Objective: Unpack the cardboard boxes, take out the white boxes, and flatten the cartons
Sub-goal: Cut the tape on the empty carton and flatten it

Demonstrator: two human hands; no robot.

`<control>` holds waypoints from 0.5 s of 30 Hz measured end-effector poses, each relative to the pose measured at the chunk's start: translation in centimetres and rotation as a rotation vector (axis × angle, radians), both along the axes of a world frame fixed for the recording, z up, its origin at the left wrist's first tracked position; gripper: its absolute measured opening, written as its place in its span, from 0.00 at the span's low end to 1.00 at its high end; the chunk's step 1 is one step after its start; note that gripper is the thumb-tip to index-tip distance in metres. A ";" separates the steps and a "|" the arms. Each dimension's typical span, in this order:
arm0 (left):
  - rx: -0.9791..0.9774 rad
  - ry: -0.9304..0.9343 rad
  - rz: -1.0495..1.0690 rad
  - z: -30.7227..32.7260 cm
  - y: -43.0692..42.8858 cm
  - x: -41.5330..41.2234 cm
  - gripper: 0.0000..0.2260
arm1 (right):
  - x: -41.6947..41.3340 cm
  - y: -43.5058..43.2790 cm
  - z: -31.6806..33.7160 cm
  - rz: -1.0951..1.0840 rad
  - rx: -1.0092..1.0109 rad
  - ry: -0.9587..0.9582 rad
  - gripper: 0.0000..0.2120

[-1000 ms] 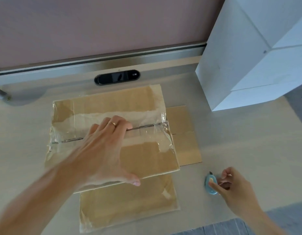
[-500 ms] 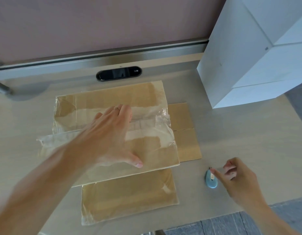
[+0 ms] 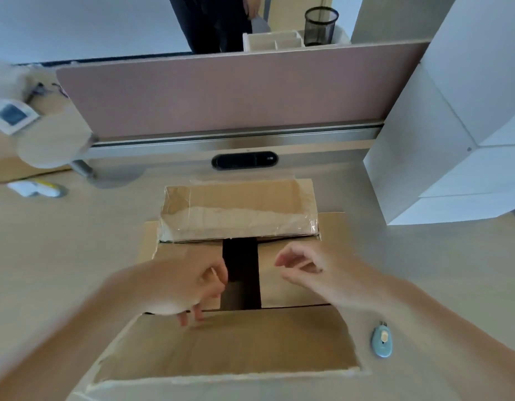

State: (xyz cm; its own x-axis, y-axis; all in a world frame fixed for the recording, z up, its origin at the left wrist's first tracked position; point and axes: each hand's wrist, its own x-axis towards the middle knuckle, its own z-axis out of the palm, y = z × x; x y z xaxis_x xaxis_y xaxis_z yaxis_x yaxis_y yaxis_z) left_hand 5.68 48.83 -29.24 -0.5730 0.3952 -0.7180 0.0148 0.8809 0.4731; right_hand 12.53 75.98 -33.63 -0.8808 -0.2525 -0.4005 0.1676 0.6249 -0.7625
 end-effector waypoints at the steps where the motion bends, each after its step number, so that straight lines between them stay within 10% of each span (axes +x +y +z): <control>1: -0.053 0.121 -0.032 -1.2 -0.9 0.1 0.07 | 0.0 -0.6 -0.7 0.058 0.142 0.058 0.10; 6: -0.033 0.532 -0.086 -4.5 -3.3 1.6 0.31 | 1.3 -1.7 -2.9 0.042 0.247 0.281 0.22; 15: 0.184 0.915 0.022 -3.6 -2.3 -2.0 0.45 | -3.7 -1.7 0.5 -0.069 0.396 0.578 0.34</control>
State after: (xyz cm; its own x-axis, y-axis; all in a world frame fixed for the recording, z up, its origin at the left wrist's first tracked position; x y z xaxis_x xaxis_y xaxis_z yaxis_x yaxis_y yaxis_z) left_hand 3.68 46.50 -32.80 -0.8934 0.4404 0.0890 0.4349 0.7979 0.4173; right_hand 8.86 74.24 -33.16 -0.9890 -0.1204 0.0865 -0.1468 0.8764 -0.4587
